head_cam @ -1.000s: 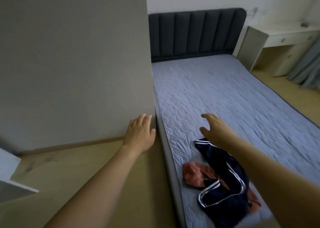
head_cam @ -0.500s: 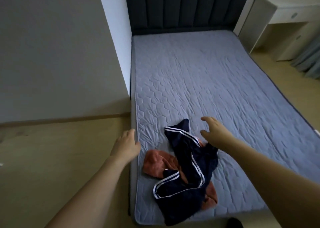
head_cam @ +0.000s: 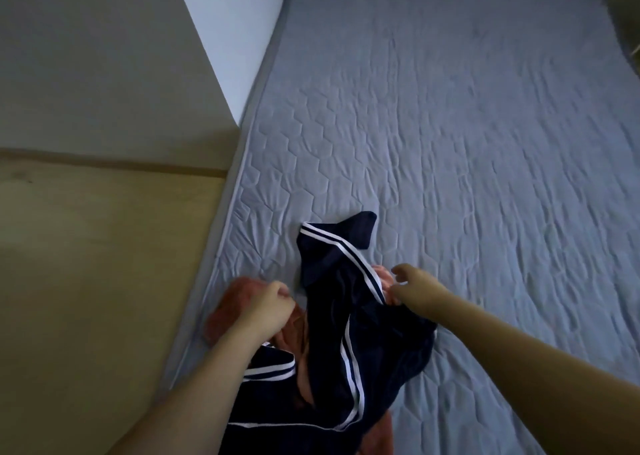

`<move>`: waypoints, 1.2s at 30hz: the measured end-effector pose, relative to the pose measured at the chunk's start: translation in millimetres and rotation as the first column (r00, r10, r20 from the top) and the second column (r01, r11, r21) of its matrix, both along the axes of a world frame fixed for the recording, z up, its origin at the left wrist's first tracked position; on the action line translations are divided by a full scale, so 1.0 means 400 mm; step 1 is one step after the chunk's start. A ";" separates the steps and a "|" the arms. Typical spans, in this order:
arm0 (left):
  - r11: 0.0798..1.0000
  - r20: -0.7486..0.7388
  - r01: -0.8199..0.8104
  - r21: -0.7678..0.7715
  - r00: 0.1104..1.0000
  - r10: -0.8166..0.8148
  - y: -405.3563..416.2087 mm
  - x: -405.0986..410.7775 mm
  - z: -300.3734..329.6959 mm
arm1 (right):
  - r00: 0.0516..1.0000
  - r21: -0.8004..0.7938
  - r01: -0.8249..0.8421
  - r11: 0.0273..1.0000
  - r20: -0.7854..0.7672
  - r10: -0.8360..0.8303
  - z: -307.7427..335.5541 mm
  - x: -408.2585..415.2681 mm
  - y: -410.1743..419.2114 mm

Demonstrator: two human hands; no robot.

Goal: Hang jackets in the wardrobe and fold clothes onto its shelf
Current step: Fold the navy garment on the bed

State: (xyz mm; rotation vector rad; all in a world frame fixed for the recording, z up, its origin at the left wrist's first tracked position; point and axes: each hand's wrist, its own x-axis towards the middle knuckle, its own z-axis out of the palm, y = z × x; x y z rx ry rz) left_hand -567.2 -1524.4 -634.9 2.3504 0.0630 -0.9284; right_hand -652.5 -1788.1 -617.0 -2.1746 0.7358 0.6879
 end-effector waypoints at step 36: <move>0.594 0.221 0.135 -0.793 0.972 0.074 -0.544 -0.401 1.245 | 0.807 -0.295 -0.097 0.951 0.536 0.249 1.134 -0.326 -0.403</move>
